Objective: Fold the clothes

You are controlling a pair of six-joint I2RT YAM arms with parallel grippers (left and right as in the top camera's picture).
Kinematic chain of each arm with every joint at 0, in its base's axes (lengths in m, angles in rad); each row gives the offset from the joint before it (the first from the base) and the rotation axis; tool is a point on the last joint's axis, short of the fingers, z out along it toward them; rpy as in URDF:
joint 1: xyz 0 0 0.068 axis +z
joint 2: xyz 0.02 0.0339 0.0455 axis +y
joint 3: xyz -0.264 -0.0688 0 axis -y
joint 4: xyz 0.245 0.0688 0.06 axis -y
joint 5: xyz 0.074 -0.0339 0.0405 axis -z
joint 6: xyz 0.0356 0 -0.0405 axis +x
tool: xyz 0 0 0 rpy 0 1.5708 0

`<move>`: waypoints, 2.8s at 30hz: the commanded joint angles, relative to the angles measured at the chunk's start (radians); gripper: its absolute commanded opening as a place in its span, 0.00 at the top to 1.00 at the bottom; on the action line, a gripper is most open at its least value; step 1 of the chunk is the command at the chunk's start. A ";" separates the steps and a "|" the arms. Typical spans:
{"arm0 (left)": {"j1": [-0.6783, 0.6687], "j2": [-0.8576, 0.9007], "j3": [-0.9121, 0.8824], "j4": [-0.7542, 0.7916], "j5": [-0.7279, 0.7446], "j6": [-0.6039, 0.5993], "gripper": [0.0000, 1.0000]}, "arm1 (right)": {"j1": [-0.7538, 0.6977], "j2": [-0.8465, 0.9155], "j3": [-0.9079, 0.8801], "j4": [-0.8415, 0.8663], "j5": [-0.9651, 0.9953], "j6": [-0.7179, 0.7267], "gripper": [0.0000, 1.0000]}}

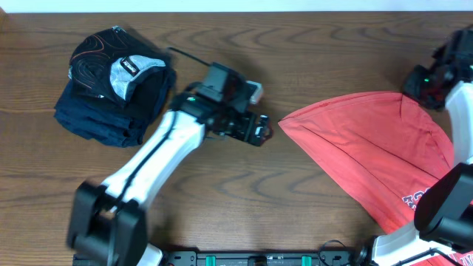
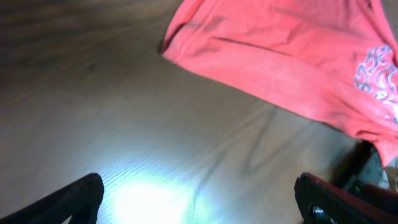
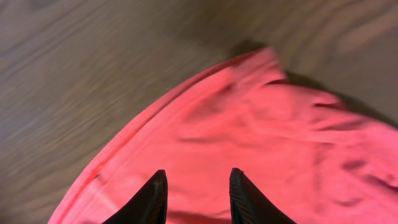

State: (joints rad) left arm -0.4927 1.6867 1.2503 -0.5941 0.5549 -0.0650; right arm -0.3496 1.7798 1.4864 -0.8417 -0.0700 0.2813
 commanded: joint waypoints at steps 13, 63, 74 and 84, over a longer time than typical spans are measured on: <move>-0.087 0.186 0.015 0.245 -0.049 -0.068 0.01 | -0.079 0.313 0.002 0.143 -0.025 0.035 0.57; -0.088 0.440 0.018 0.420 -0.078 -0.372 0.94 | -0.154 -0.022 0.003 -0.011 -0.217 -0.054 0.52; 0.043 0.260 0.017 -0.013 -0.291 -0.166 0.94 | -0.098 0.066 -0.011 0.029 -0.195 -0.051 0.51; 0.043 0.243 0.017 -0.021 -0.296 -0.156 0.94 | 0.097 0.266 -0.011 0.106 -0.232 -0.074 0.45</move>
State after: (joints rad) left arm -0.4610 1.9430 1.2736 -0.6086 0.3176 -0.2459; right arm -0.2989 2.0140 1.4815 -0.7483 -0.2893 0.2241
